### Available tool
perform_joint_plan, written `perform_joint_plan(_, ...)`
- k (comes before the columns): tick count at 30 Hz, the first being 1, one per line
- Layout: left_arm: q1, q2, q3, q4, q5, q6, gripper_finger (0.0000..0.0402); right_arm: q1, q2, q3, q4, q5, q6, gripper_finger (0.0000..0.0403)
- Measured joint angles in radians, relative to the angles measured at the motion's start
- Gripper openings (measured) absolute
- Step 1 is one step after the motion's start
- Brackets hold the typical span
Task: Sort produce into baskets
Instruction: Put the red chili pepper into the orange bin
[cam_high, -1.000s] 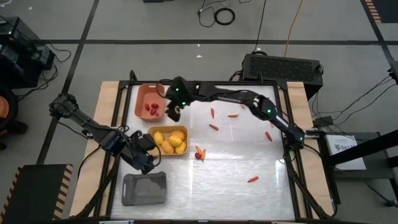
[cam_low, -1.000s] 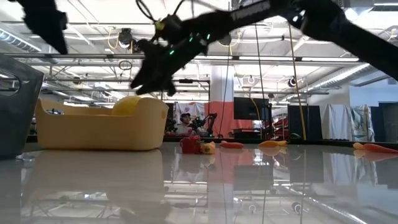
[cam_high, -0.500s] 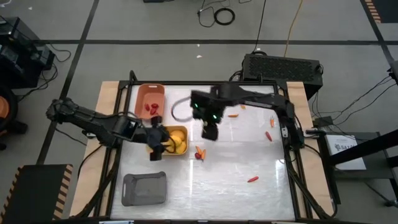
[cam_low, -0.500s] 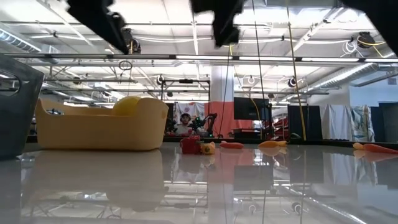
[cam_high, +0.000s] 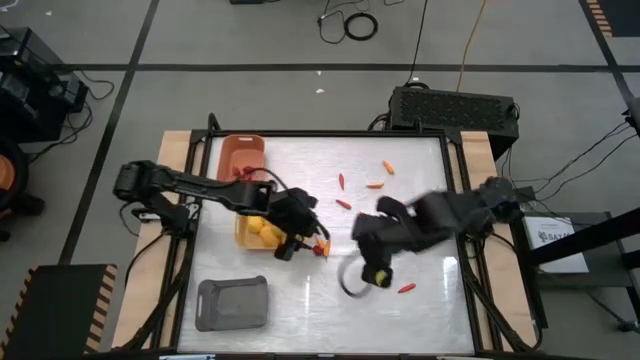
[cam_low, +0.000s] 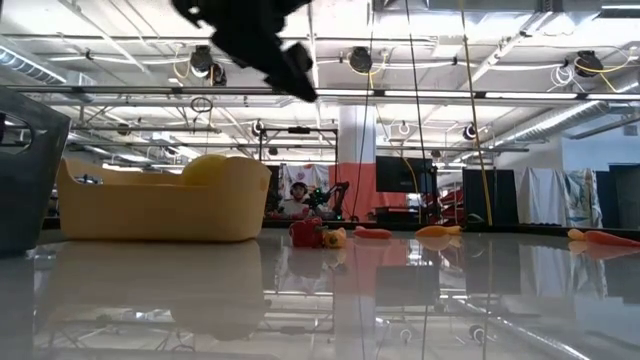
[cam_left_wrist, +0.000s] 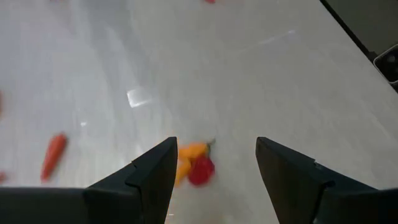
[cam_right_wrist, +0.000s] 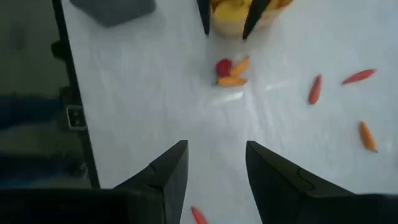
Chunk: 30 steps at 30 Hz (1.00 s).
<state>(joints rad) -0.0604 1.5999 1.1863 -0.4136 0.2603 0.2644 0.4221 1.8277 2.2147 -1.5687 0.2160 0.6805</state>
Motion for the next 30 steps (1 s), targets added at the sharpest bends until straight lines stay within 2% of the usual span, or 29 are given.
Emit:
perform_joint_plan(3, 0.000, 0.071, 0.079, 0.007, 0.006, 0.028, 0.0226, 0.092, -0.045, -0.066, -0.002, 0.134, 0.096, 0.0153)
perform_joint_plan(6, 0.000, 0.142, 0.129, 0.008, 0.023, 0.029, 0.0226, 0.164, -0.101, -0.191, -0.001, 0.172, 0.216, 0.0153)
perform_joint_plan(10, 0.000, 0.213, 0.163, 0.009, 0.050, 0.010, 0.0226, 0.240, -0.204, -0.427, 0.058, 0.197, 0.395, 0.0153)
perform_joint_plan(15, -0.006, 0.284, 0.165, -0.009, 0.033, 0.046, 0.0226, 0.295, -0.353, -0.739, 0.293, 0.210, 0.484, 0.0153)
perform_joint_plan(18, -0.018, 0.324, 0.165, -0.037, 0.015, 0.064, 0.0226, 0.299, -0.422, -0.877, 0.445, 0.222, 0.487, 0.0153)
perform_joint_plan(24, -0.053, 0.387, 0.164, -0.072, -0.118, 0.067, 0.0226, 0.293, -0.497, -1.016, 0.607, 0.230, 0.455, 0.0153)
perform_joint_plan(30, -0.077, 0.390, 0.164, -0.115, -0.227, 0.067, 0.0226, 0.285, -0.511, -1.038, 0.620, 0.231, 0.412, 0.0153)
